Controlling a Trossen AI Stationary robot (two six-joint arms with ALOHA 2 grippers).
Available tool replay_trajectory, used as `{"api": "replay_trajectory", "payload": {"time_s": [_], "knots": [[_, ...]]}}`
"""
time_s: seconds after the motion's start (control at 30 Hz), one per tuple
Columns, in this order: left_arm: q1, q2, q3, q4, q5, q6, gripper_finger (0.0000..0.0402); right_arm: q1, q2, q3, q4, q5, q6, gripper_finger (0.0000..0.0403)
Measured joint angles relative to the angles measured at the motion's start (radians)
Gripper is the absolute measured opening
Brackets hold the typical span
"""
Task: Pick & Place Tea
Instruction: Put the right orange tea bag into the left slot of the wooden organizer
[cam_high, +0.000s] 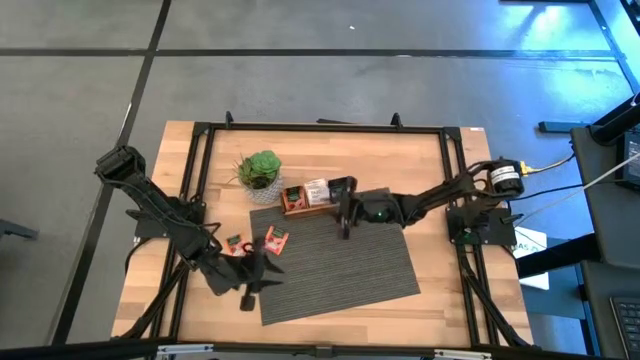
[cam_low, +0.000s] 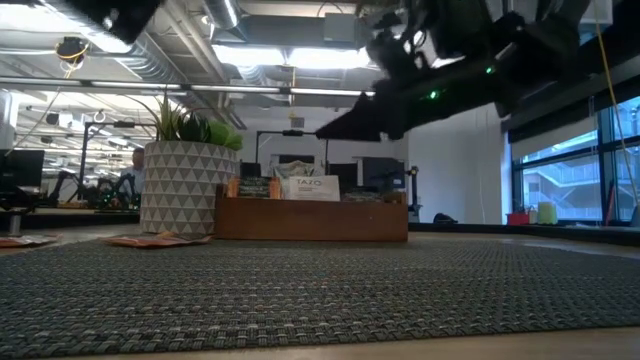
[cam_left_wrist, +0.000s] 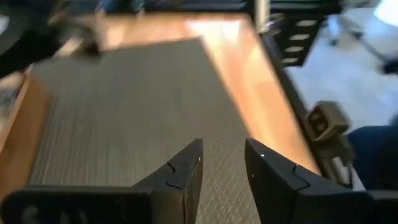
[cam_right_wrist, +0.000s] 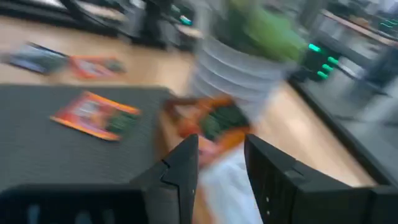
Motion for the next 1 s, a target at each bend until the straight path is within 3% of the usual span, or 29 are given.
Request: {"api": "replay_trajectory", "payload": {"time_s": [0.23, 0.47, 0.63, 0.77, 0.87, 1.0], "knots": [[0.039, 0.028, 0.000, -0.284, -0.029, -0.332, 0.0112, 0.100, 0.000, 0.000, 0.017, -0.209, 0.104, 0.0132], [0.096, 0.117, 0.000, -0.492, -0.034, -0.517, 0.0115, 0.138, 0.000, 0.000, 0.062, -0.212, 0.151, 0.0132], [0.146, 0.213, 0.000, -0.508, -0.030, -0.544, 0.0114, 0.137, 0.000, 0.002, 0.101, -0.211, 0.271, 0.0132], [0.178, 0.285, 0.000, -0.509, -0.021, -0.548, 0.0112, 0.137, 0.007, 0.036, 0.090, -0.211, 0.259, 0.0132], [0.190, 0.324, 0.004, -0.503, -0.027, -0.553, 0.0113, 0.137, 0.022, 0.108, 0.004, -0.211, 0.267, 0.0132], [0.185, 0.353, 0.005, -0.489, -0.046, -0.556, 0.0115, 0.118, 0.060, 0.267, -0.328, -0.129, 0.441, 0.0132]]}}
